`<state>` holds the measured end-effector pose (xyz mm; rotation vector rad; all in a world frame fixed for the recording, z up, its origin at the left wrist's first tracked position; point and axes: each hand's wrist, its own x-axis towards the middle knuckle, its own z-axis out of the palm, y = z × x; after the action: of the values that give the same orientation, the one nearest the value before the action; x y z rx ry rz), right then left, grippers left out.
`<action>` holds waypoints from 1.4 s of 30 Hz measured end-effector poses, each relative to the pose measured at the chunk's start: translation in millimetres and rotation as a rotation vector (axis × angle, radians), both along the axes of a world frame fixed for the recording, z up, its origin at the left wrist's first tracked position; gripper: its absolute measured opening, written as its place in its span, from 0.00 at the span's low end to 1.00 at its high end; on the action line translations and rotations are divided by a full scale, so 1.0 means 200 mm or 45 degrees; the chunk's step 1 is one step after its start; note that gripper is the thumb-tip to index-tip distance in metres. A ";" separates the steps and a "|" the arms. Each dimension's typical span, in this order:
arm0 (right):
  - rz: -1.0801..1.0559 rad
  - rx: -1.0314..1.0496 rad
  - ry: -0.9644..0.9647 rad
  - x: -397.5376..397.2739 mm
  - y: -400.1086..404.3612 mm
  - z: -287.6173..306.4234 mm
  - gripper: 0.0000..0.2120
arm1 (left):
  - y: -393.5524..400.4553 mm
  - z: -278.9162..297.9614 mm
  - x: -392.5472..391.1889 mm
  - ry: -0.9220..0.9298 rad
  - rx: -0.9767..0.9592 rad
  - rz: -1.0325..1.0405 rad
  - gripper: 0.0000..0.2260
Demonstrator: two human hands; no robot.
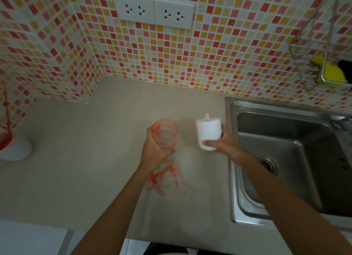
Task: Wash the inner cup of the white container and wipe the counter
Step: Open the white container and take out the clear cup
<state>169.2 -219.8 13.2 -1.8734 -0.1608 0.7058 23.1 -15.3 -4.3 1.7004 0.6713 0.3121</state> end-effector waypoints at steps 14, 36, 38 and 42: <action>0.125 -0.178 -0.347 -0.16 0.02 -0.14 0.44 | -0.07 -0.03 -0.04 -0.086 0.044 0.043 0.41; 0.348 -0.829 -0.738 -0.47 -1.02 -0.30 0.32 | -0.91 -0.16 -0.23 -0.024 0.053 -0.200 0.38; 0.332 -0.916 -0.720 -0.47 -1.22 -0.34 0.31 | -1.08 -0.13 -0.15 -0.034 0.041 -0.228 0.35; 0.327 -1.075 -0.703 -0.42 -1.60 -0.38 0.29 | -1.39 -0.11 0.00 -0.038 0.011 -0.261 0.34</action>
<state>85.1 -539.3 -63.5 -2.8749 -0.5253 0.4237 23.7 -292.4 -25.7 1.7529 0.4693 0.1959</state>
